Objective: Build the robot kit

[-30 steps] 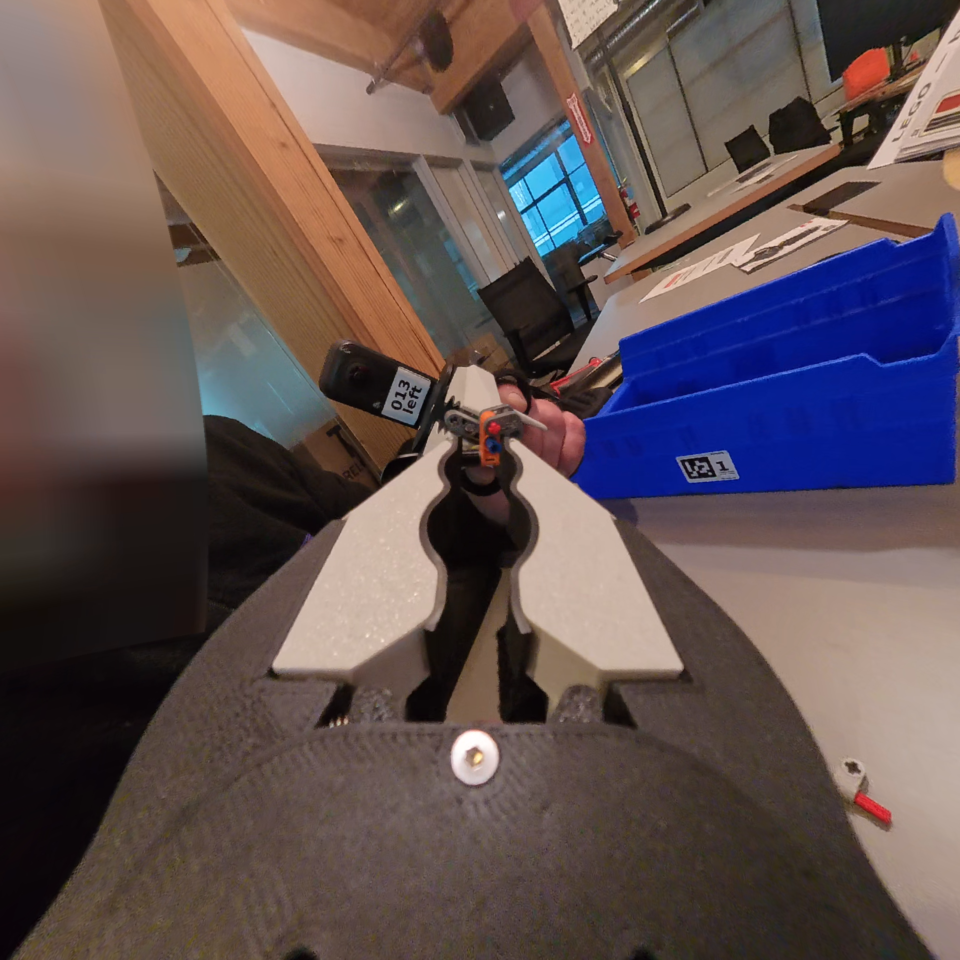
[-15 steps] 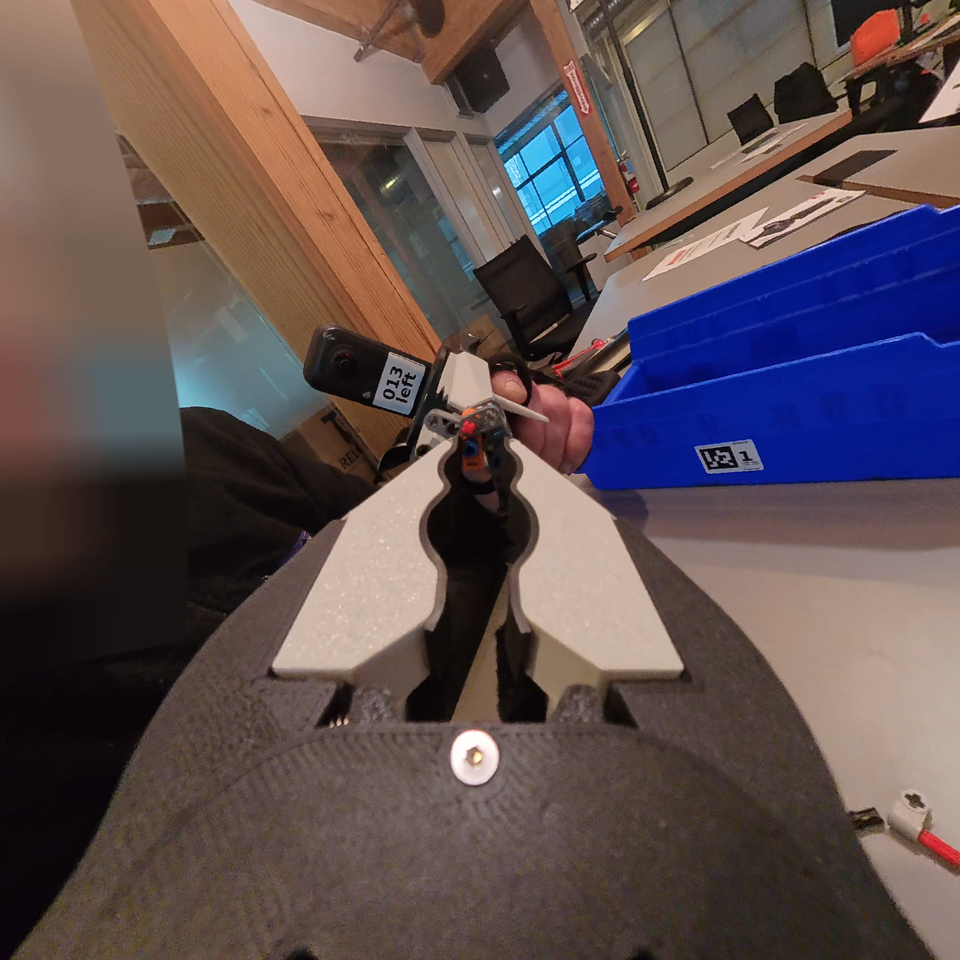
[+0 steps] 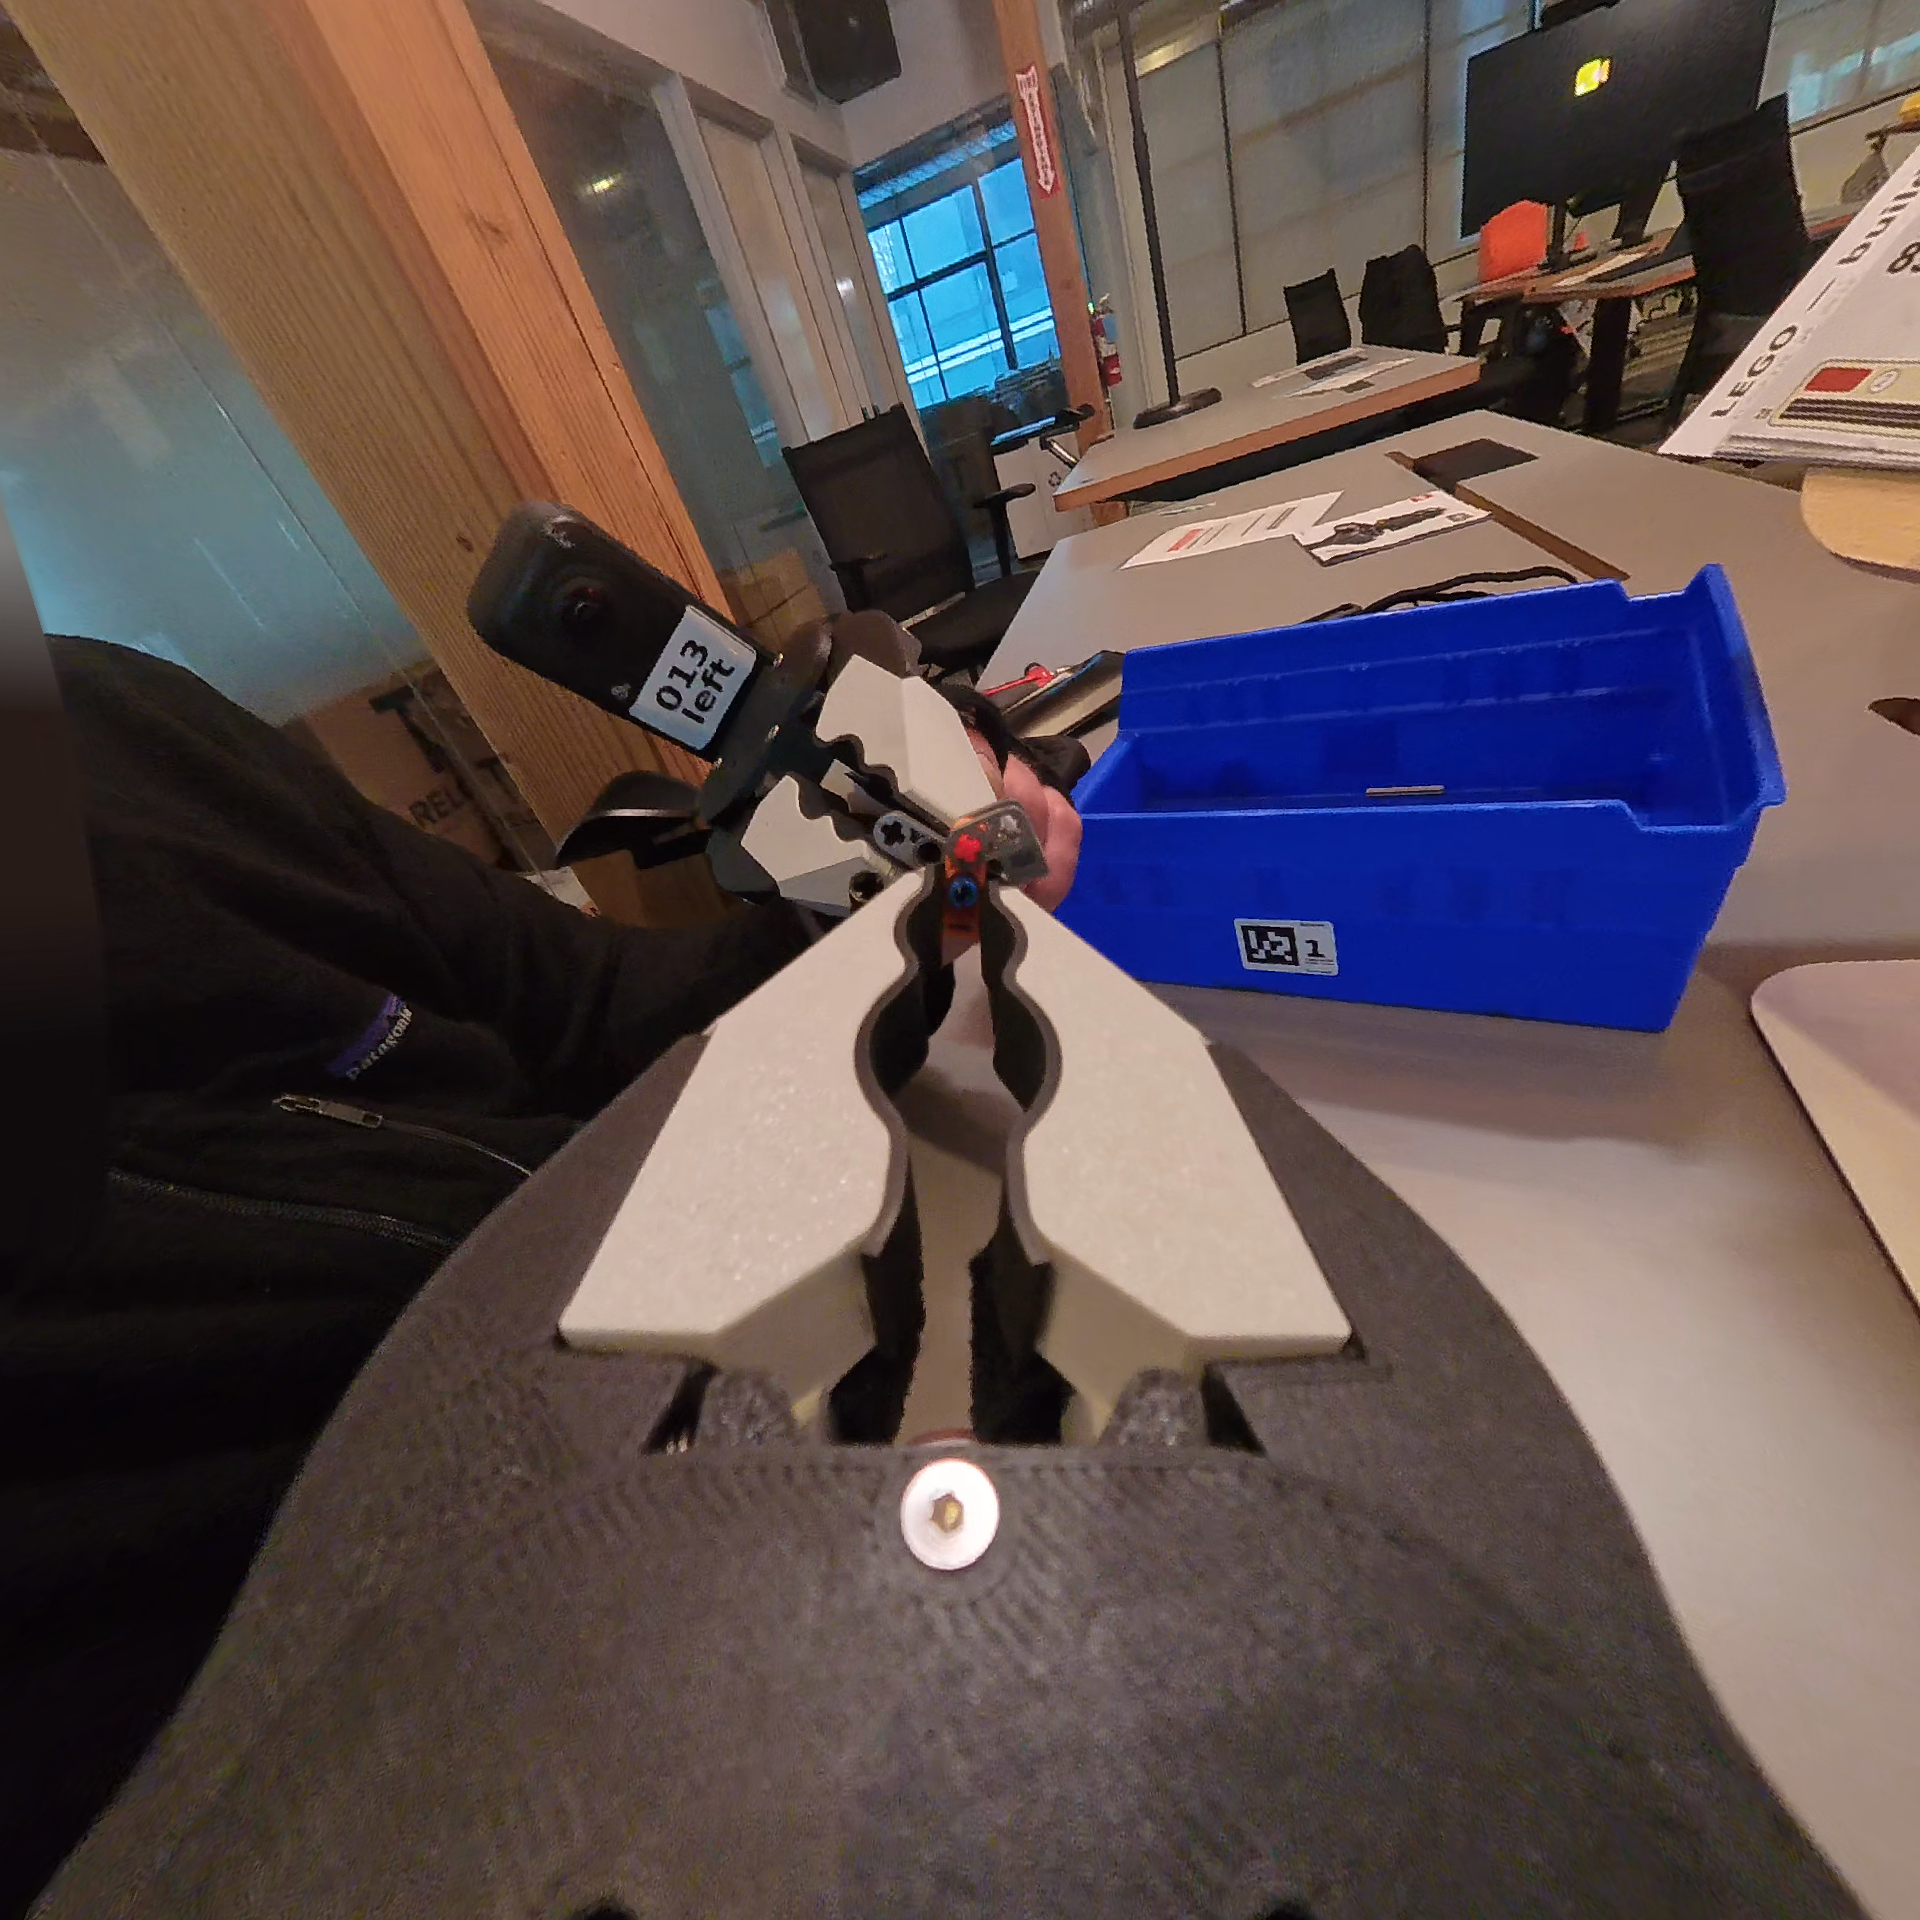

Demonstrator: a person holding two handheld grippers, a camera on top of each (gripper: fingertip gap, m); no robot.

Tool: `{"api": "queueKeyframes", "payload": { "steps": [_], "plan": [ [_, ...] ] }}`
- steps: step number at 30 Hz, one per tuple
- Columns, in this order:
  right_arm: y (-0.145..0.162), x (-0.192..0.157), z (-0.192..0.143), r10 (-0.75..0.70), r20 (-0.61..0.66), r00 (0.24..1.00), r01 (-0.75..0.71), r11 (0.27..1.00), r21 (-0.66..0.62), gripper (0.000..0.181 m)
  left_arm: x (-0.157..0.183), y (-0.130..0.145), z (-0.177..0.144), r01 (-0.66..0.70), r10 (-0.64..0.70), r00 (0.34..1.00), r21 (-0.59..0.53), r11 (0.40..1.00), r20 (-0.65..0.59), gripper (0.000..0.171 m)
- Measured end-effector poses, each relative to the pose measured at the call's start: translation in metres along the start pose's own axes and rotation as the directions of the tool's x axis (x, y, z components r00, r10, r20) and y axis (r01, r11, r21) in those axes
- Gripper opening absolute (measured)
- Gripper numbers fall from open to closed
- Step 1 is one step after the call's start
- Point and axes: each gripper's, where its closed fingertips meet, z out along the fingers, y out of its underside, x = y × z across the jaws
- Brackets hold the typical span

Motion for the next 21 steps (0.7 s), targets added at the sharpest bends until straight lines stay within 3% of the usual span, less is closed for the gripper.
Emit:
{"api": "queueKeyframes", "payload": {
  "steps": [7, 10, 12, 14, 16, 21],
  "plan": [
    [0.002, 0.000, -0.001, -0.017, 0.008, 1.000, 0.016, 1.000, 0.006, 0.003, 0.004, 0.002, -0.002, 0.088, -0.089, 0.995, -0.004, 0.996, -0.051, 0.005],
    [-0.016, 0.016, -0.027, 0.021, -0.027, 0.999, -0.018, 0.993, 0.114, 0.003, -0.020, 0.002, -0.019, 0.178, -0.178, 0.984, 0.039, 0.983, -0.002, 0.004],
    [0.001, 0.018, -0.017, -0.026, -0.040, 0.999, 0.027, 0.999, 0.024, 0.004, -0.033, 0.004, -0.028, 0.207, -0.207, 0.978, 0.048, 0.977, 0.008, 0.005],
    [0.009, 0.013, -0.007, -0.036, -0.020, 0.999, 0.036, 0.999, -0.001, 0.004, -0.014, 0.011, -0.014, 0.198, -0.198, 0.978, -0.013, 0.980, -0.061, 0.005],
    [-0.006, 0.008, -0.016, -0.062, -0.006, 0.998, 0.062, 0.997, 0.051, 0.004, -0.009, 0.017, -0.009, 0.243, -0.244, 0.966, -0.021, 0.970, -0.086, 0.005],
    [-0.007, 0.003, -0.019, -0.196, -0.029, 0.980, 0.196, 0.981, 0.007, 0.005, -0.004, 0.013, -0.007, 0.501, -0.488, 0.837, -0.011, 0.865, -0.249, 0.005]
  ]
}}
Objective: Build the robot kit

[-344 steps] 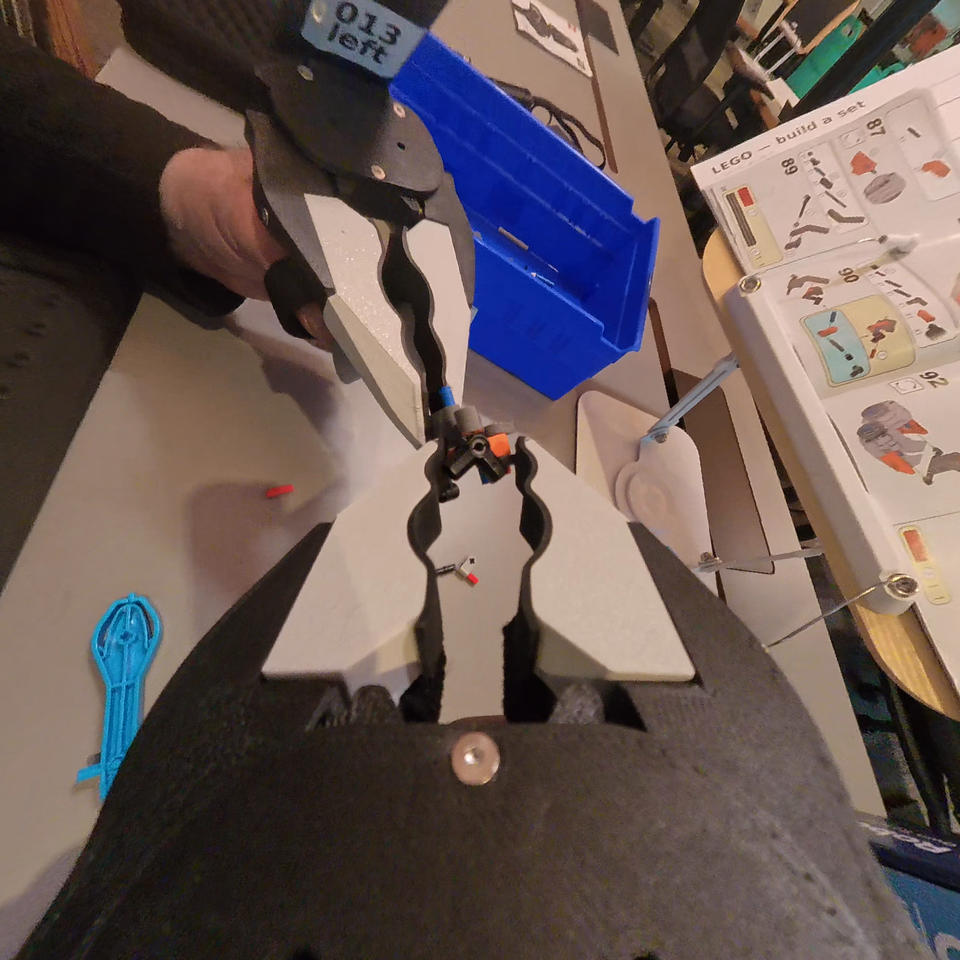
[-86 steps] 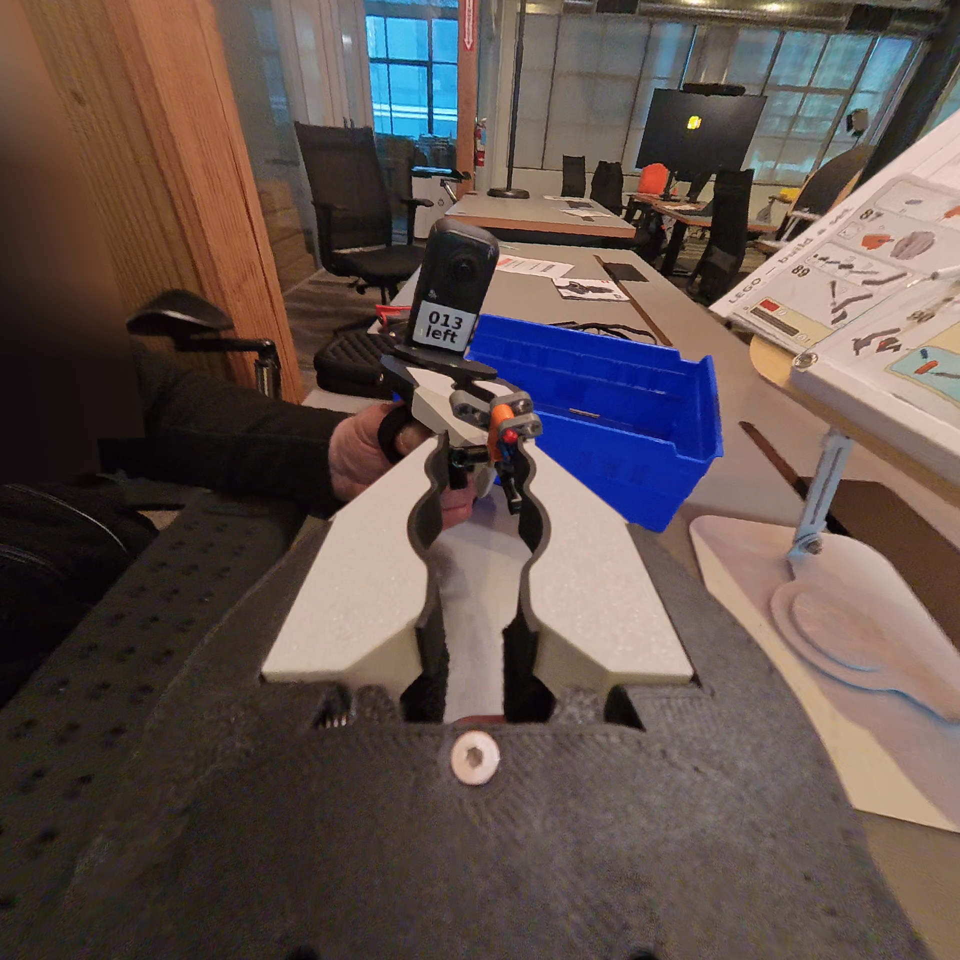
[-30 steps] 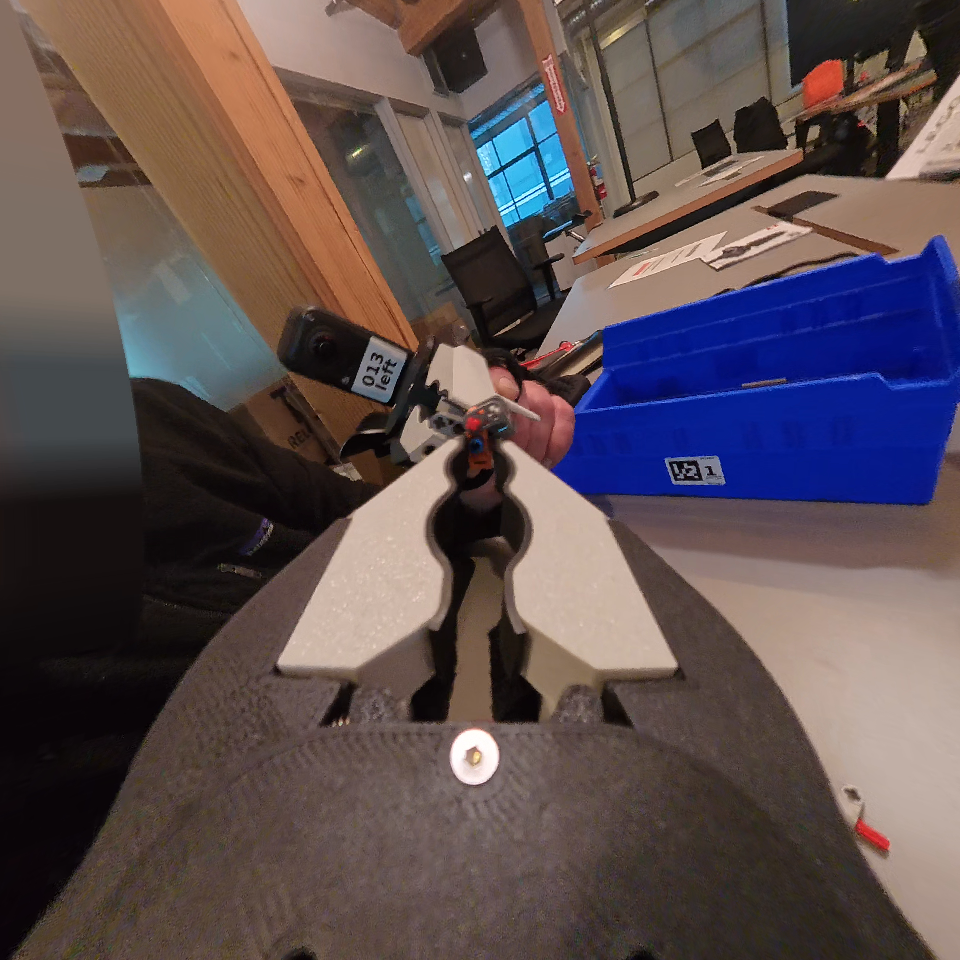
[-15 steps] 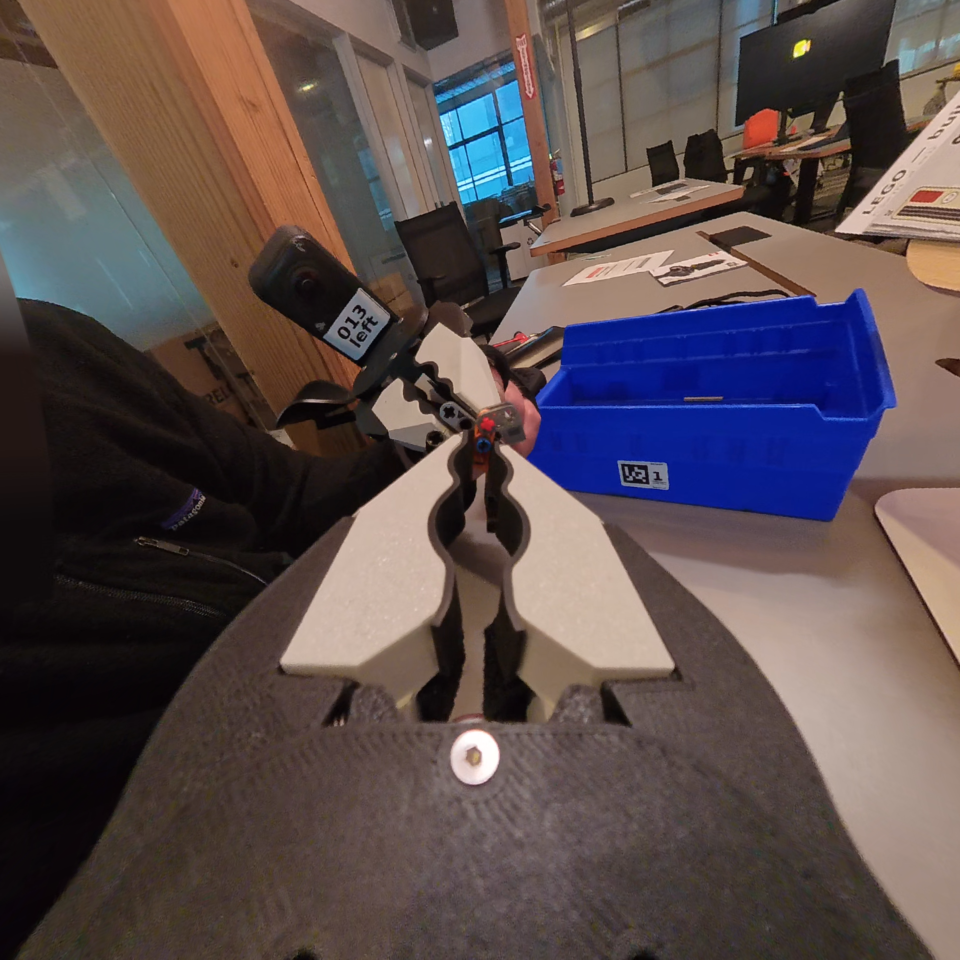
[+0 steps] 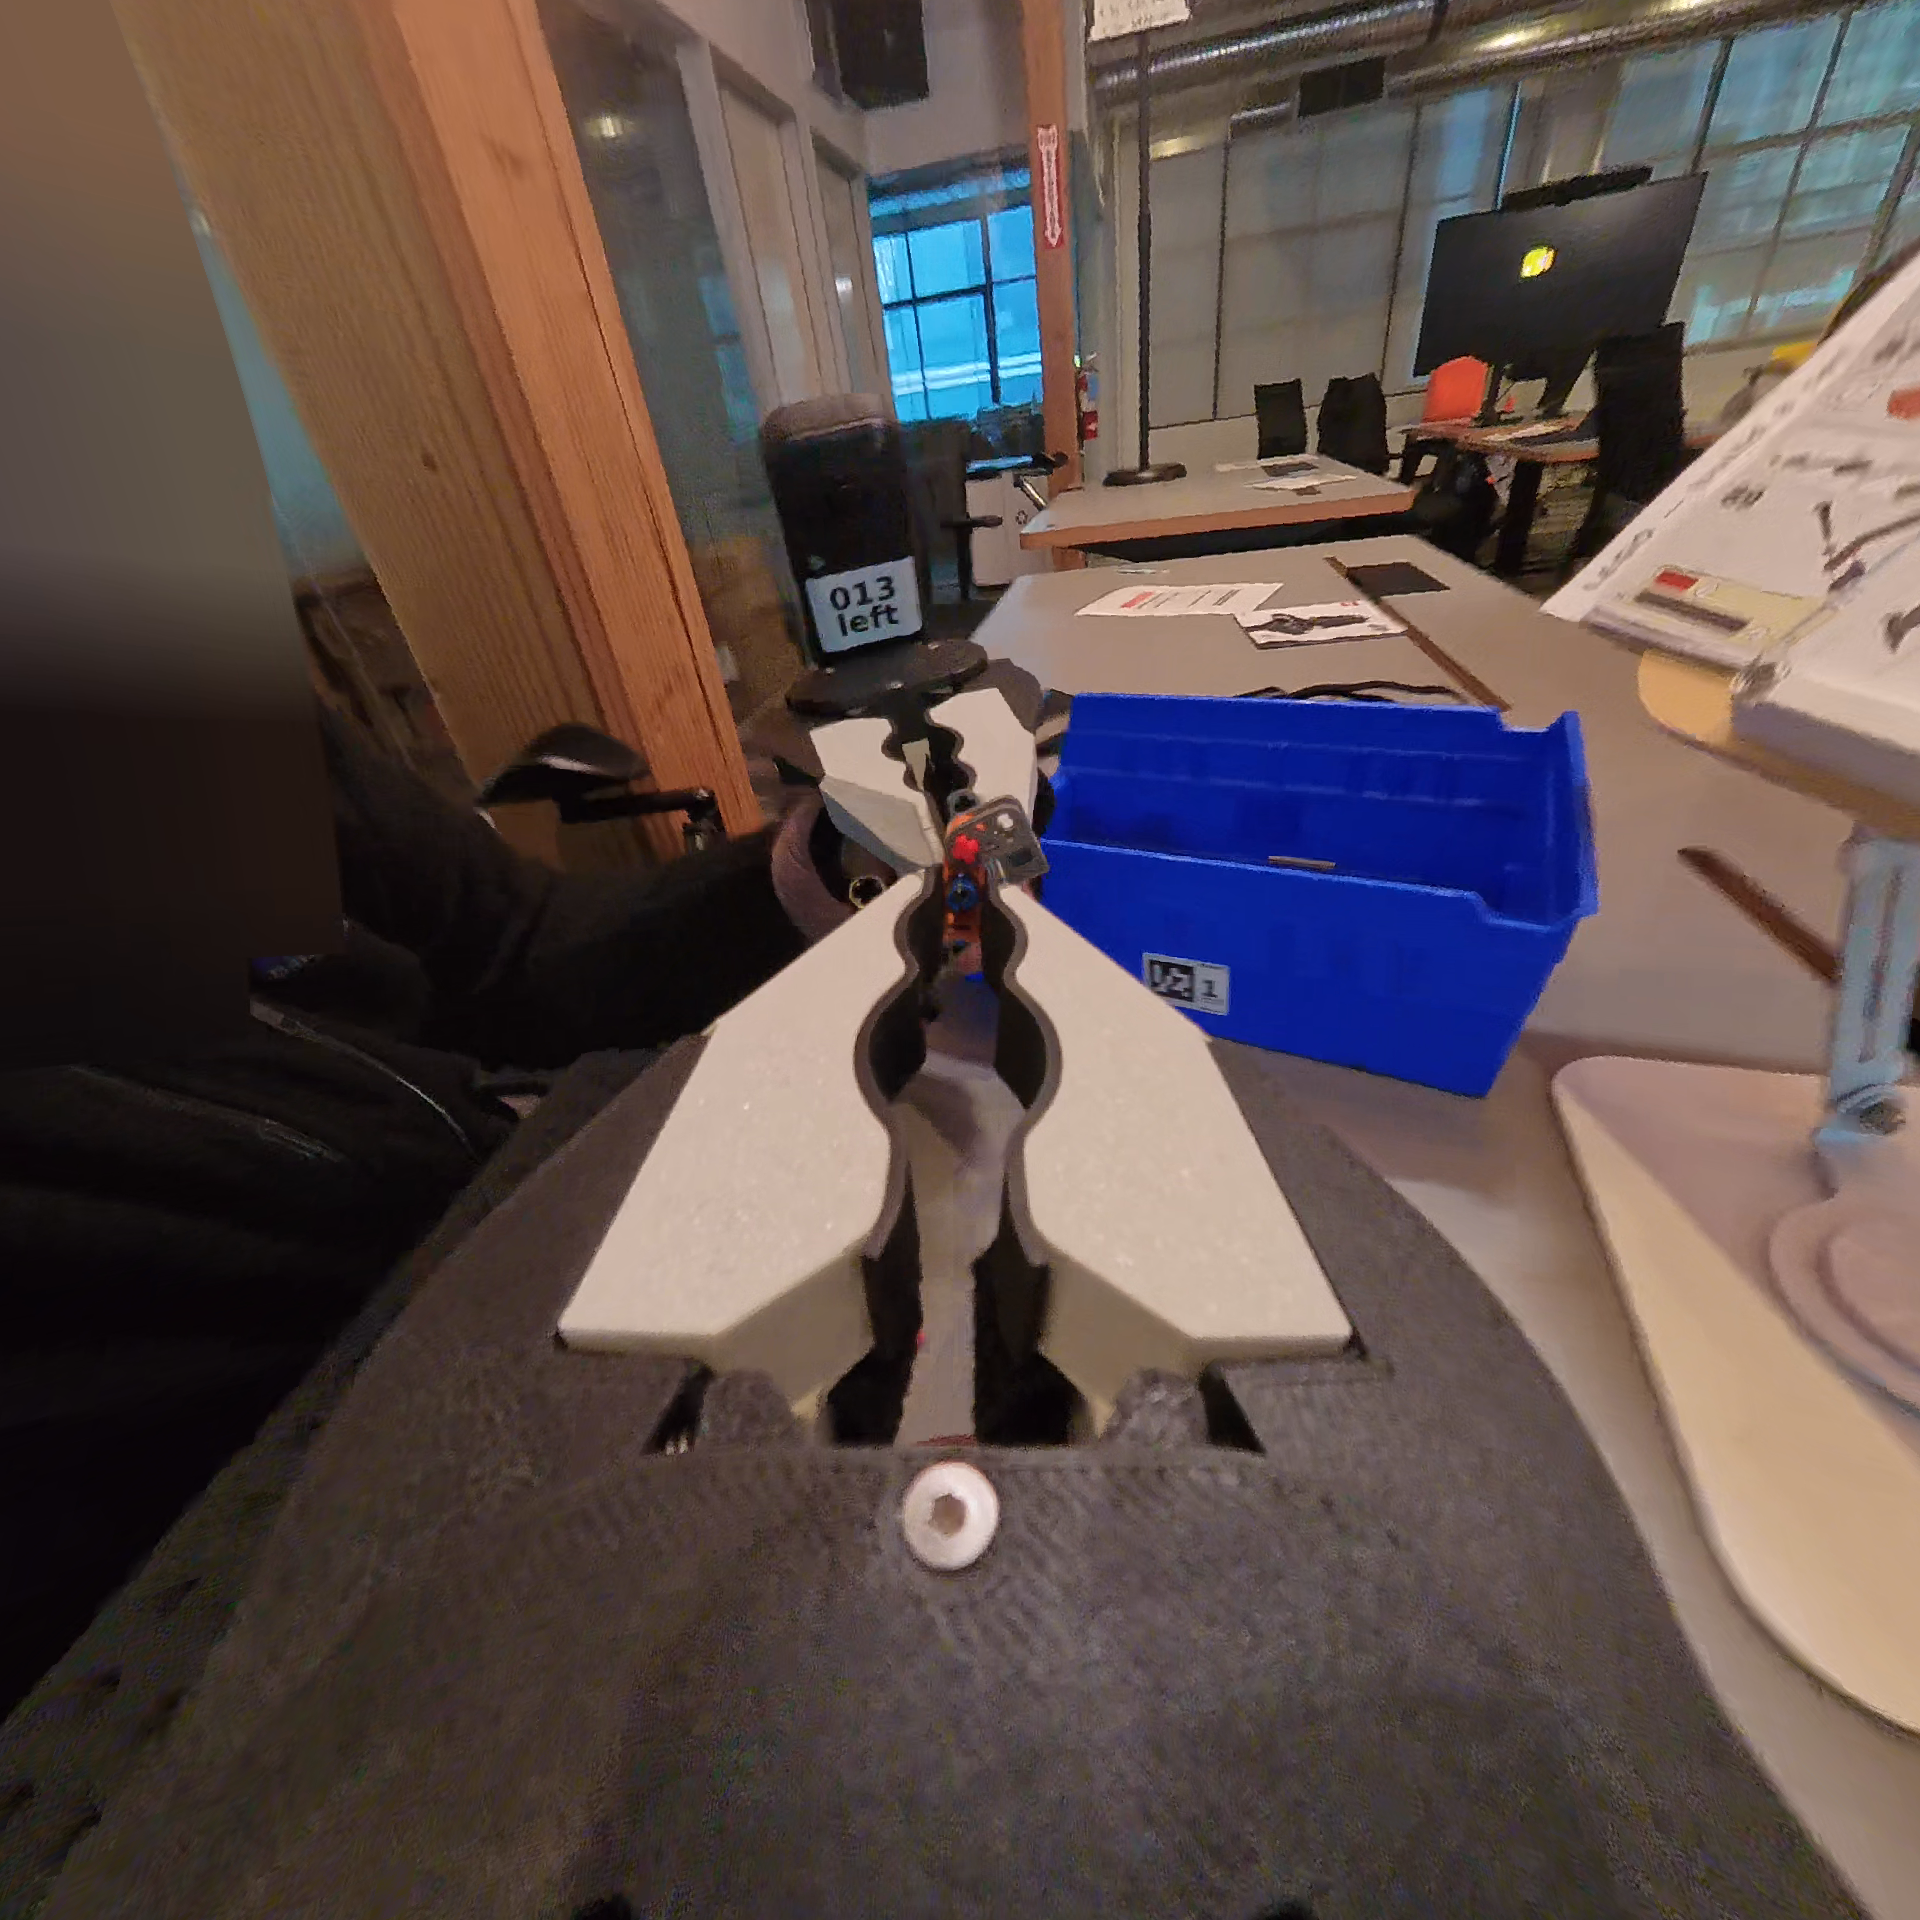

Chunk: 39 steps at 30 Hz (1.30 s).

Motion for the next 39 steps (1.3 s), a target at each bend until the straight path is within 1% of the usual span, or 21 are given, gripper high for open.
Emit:
{"api": "queueKeyframes", "payload": {
  "steps": [2, 3, 5, 7, 9, 12, 13, 15, 17, 20, 29, 32, 36, 39],
  "plan": [
    [0.004, -0.004, 0.002, -0.118, -0.024, 0.993, 0.116, 0.991, -0.072, 0.005, 0.006, -0.003, 0.003, 0.064, -0.063, 0.996, 0.029, 0.997, -0.057, 0.005],
    [0.003, -0.007, 0.003, -0.150, -0.026, 0.988, 0.147, 0.985, -0.091, 0.005, 0.012, -0.003, 0.004, 0.110, -0.106, 0.987, 0.026, 0.994, -0.118, 0.005],
    [0.004, -0.011, 0.002, -0.229, -0.027, 0.973, 0.223, 0.966, -0.132, 0.005, 0.015, -0.007, 0.005, 0.173, -0.163, 0.973, 0.053, 0.983, -0.163, 0.006],
    [0.005, -0.014, 0.001, -0.274, -0.017, 0.962, 0.268, 0.951, -0.154, 0.005, 0.020, -0.007, 0.006, 0.242, -0.226, 0.947, 0.046, 0.969, -0.230, 0.005],
    [0.004, -0.017, 0.000, -0.316, -0.002, 0.949, 0.312, 0.937, -0.158, 0.005, 0.021, -0.008, 0.005, 0.297, -0.273, 0.924, 0.053, 0.953, -0.269, 0.005],
    [0.007, -0.021, 0.001, -0.343, 0.023, 0.939, 0.342, 0.924, -0.172, 0.005, 0.029, -0.007, 0.007, 0.374, -0.341, 0.871, 0.026, 0.927, -0.354, 0.005],
    [0.009, -0.023, 0.002, -0.353, 0.037, 0.935, 0.354, 0.918, -0.181, 0.005, 0.035, -0.005, 0.008, 0.397, -0.365, 0.844, 0.001, 0.918, -0.393, 0.005],
    [0.012, -0.027, 0.003, -0.366, 0.056, 0.929, 0.370, 0.910, -0.188, 0.005, 0.036, -0.002, 0.012, 0.418, -0.389, 0.832, -0.013, 0.908, -0.397, 0.006],
    [0.014, -0.029, 0.003, -0.391, 0.068, 0.918, 0.396, 0.896, -0.199, 0.005, 0.041, -0.004, 0.012, 0.451, -0.412, 0.798, -0.018, 0.892, -0.440, 0.005],
    [0.015, -0.031, 0.003, -0.408, 0.077, 0.910, 0.415, 0.886, -0.209, 0.005, 0.040, -0.005, 0.011, 0.500, -0.450, 0.761, -0.020, 0.866, -0.468, 0.006],
    [0.015, -0.036, 0.001, -0.421, 0.105, 0.901, 0.434, 0.882, -0.185, 0.006, 0.046, -0.007, 0.011, 0.570, -0.505, 0.682, -0.049, 0.820, -0.529, 0.006],
    [0.013, -0.040, 0.002, -0.411, 0.121, 0.903, 0.426, 0.892, -0.152, 0.005, 0.048, -0.010, 0.011, 0.600, -0.521, 0.647, -0.049, 0.798, -0.556, 0.006],
    [0.014, -0.040, 0.000, -0.415, 0.125, 0.901, 0.431, 0.889, -0.156, 0.005, 0.048, -0.011, 0.012, 0.622, -0.536, 0.632, -0.047, 0.782, -0.561, 0.006],
    [0.016, -0.041, -0.001, -0.435, 0.132, 0.891, 0.454, 0.871, -0.187, 0.006, 0.049, -0.011, 0.013, 0.631, -0.544, 0.620, -0.053, 0.774, -0.566, 0.006]
  ]
}}
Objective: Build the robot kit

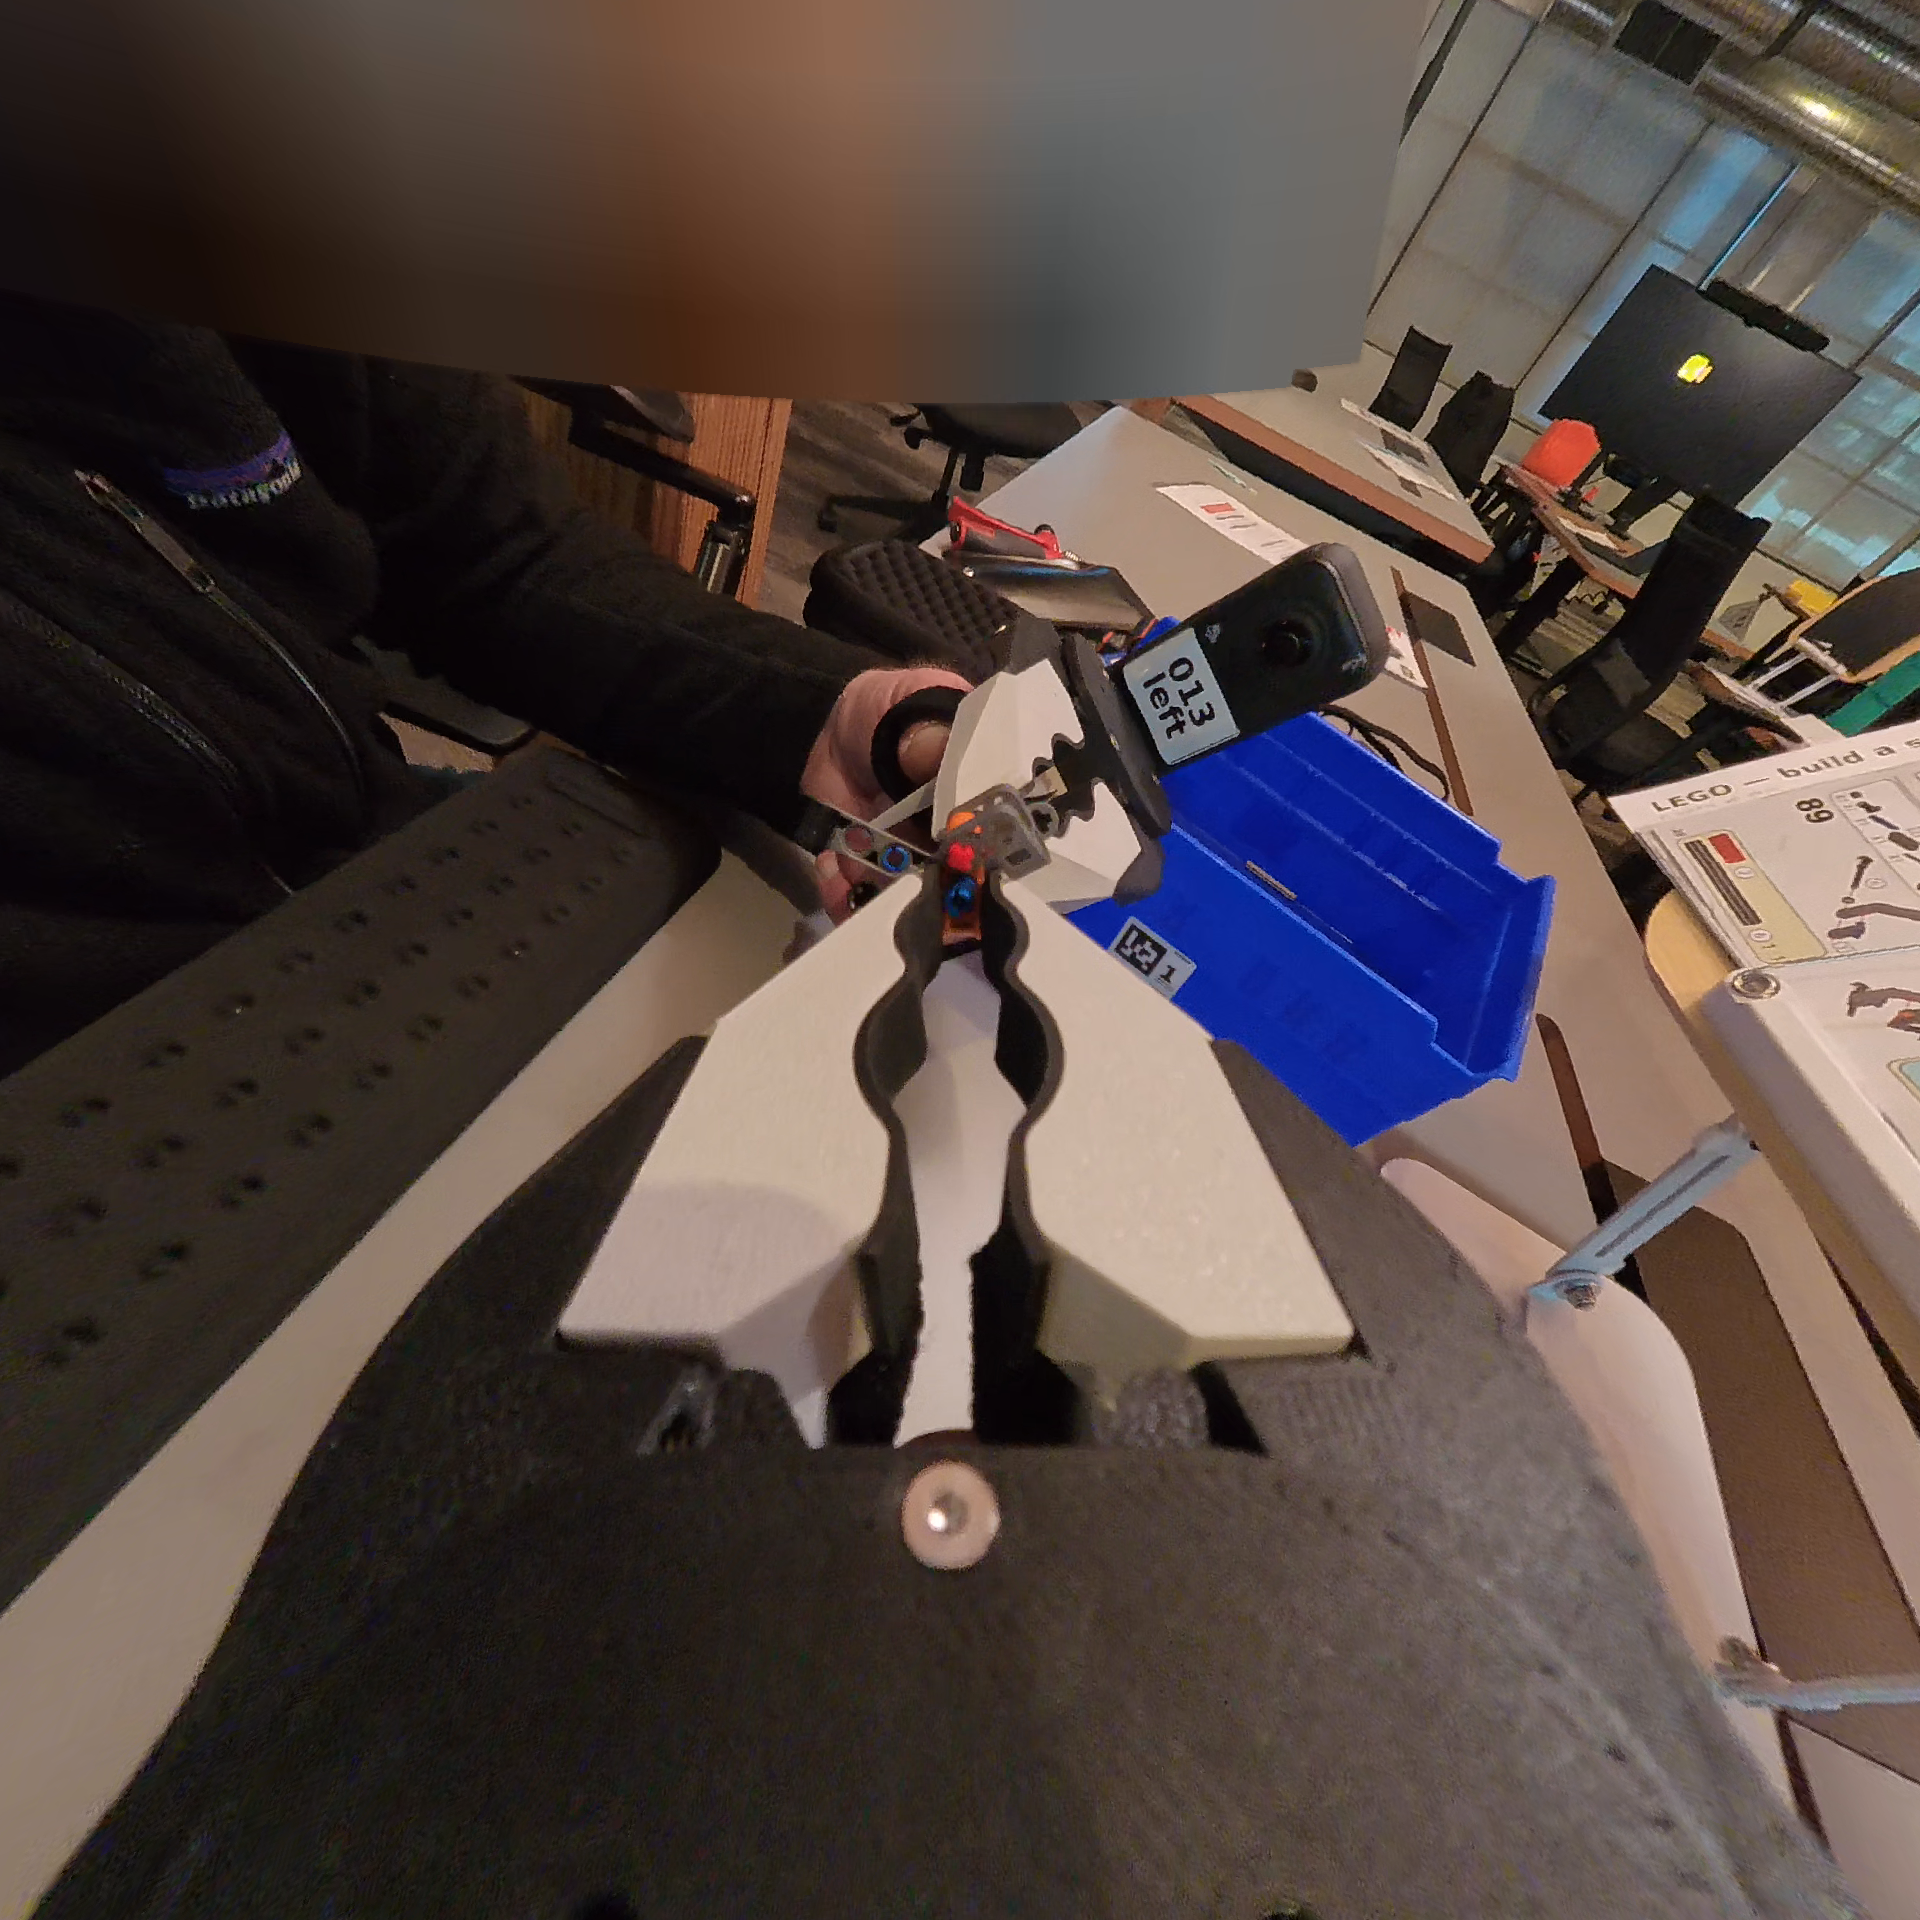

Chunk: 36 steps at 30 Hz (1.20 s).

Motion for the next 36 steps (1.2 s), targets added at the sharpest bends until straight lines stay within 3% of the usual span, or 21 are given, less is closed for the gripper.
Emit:
{"api": "queueKeyframes", "payload": {
  "steps": [17, 21, 24, 28, 31, 36],
  "plan": [
    [0.030, -0.013, 0.001, -0.131, 0.041, 0.991, 0.137, 0.925, -0.355, 0.005, -0.017, 0.027, 0.002, -0.031, 0.061, 0.986, -0.194, 0.980, 0.155, 0.003],
    [0.036, -0.009, 0.002, -0.100, 0.024, 0.995, 0.102, 0.936, -0.337, 0.005, -0.023, 0.028, -0.001, -0.022, 0.058, 0.982, -0.195, 0.980, 0.181, 0.004],
    [0.026, 0.001, 0.001, -0.004, -0.005, 1.000, 0.002, 0.976, -0.216, 0.006, -0.021, 0.015, -0.001, -0.015, 0.032, 0.987, -0.109, 0.994, 0.155, 0.006],
    [0.018, 0.009, -0.002, 0.089, -0.020, 0.996, -0.090, 0.990, -0.109, 0.005, -0.020, 0.003, -0.004, -0.065, 0.073, 0.984, -0.051, 0.997, 0.165, 0.008],
    [0.011, 0.014, -0.005, 0.162, -0.016, 0.987, -0.163, 0.986, -0.026, 0.005, -0.020, -0.005, -0.010, -0.139, 0.144, 0.968, -0.036, 0.990, 0.206, 0.000],
    [0.007, 0.019, -0.005, 0.228, -0.013, 0.974, -0.227, 0.974, 0.023, 0.006, -0.018, -0.011, -0.011, -0.183, 0.182, 0.959, -0.013, 0.983, 0.218, 0.000]
  ]
}}
